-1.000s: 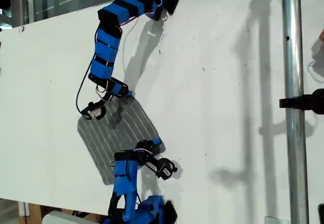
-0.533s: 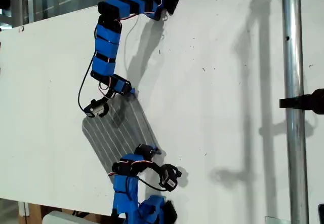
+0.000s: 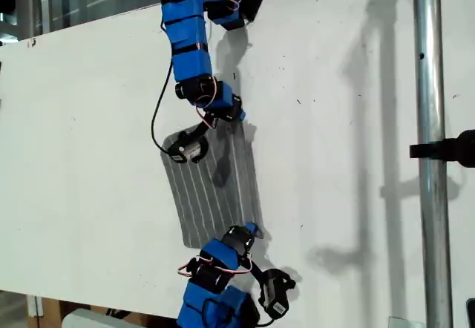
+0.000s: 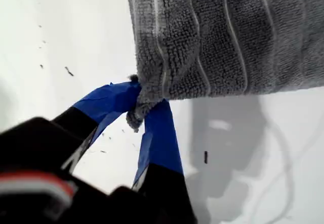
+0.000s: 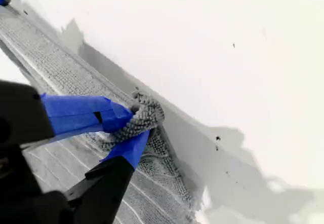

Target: Grasp corners of a towel and fold twice.

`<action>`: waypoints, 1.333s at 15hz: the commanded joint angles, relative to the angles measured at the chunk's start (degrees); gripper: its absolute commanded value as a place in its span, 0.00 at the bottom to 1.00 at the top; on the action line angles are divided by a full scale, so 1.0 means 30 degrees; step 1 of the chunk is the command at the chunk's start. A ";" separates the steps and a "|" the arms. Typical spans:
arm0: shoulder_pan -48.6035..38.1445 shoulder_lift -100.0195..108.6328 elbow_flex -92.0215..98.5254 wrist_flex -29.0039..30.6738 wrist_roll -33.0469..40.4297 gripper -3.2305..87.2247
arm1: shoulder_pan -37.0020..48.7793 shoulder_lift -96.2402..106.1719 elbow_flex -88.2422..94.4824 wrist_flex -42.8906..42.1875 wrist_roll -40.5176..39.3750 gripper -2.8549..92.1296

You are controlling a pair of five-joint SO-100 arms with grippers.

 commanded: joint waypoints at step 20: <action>-1.1309 1.6611 0.8730 0.1758 0.6445 0.00 | 0.9609 -0.1025 -0.7295 -0.0381 -0.5039 0.03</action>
